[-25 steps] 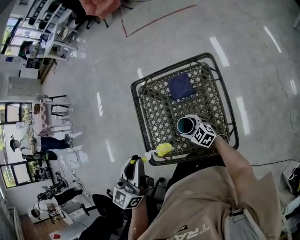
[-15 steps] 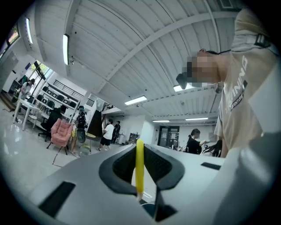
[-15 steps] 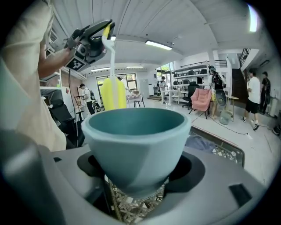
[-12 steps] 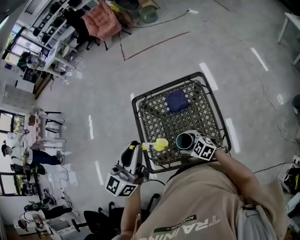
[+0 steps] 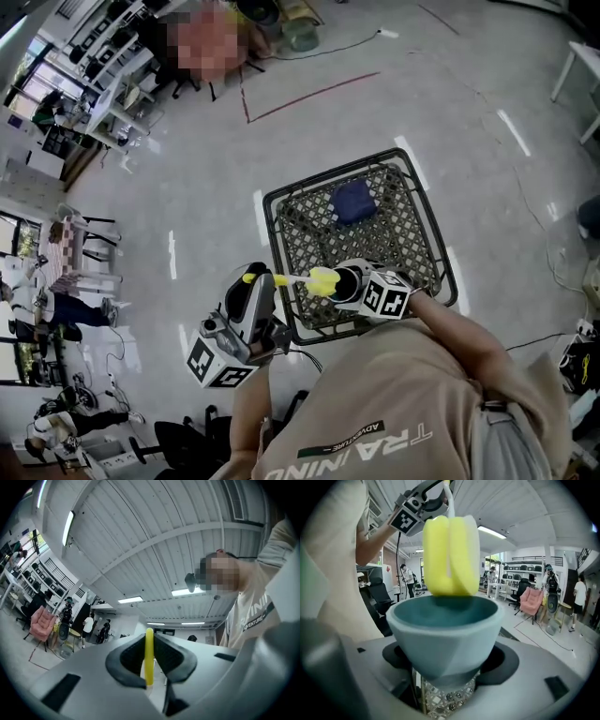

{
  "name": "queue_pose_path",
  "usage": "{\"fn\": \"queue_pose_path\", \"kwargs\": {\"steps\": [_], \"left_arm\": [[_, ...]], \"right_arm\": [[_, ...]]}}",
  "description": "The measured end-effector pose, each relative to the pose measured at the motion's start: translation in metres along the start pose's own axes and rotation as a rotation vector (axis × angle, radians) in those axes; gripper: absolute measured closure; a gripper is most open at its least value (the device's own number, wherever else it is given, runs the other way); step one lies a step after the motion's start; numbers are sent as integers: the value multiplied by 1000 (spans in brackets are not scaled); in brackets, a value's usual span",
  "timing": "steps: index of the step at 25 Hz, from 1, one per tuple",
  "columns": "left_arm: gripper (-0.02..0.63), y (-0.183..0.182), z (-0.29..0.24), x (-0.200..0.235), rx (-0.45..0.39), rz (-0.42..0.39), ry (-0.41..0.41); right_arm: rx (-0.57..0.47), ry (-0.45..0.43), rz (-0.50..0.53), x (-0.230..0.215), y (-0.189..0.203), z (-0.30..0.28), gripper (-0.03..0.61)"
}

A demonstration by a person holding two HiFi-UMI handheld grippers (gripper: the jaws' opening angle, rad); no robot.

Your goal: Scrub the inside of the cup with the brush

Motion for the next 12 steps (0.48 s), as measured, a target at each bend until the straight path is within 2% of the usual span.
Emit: {"fn": "queue_pose_path", "kwargs": {"steps": [5, 12], "left_arm": [[559, 17, 4, 10, 30, 18, -5], [560, 54, 30, 28, 105, 44, -107]], "right_arm": [[-12, -21, 9, -3, -18, -9, 190], [-44, 21, 33, -13, -37, -4, 190]]}}
Point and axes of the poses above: the fingertips, and each gripper's own axes: z backward along the fingers, x to its left, y out of its underside, the point moved 8 cm from there along z, backward along the fingers, and after that the axes turned 1 degree about -y, right-handed, at the moved point
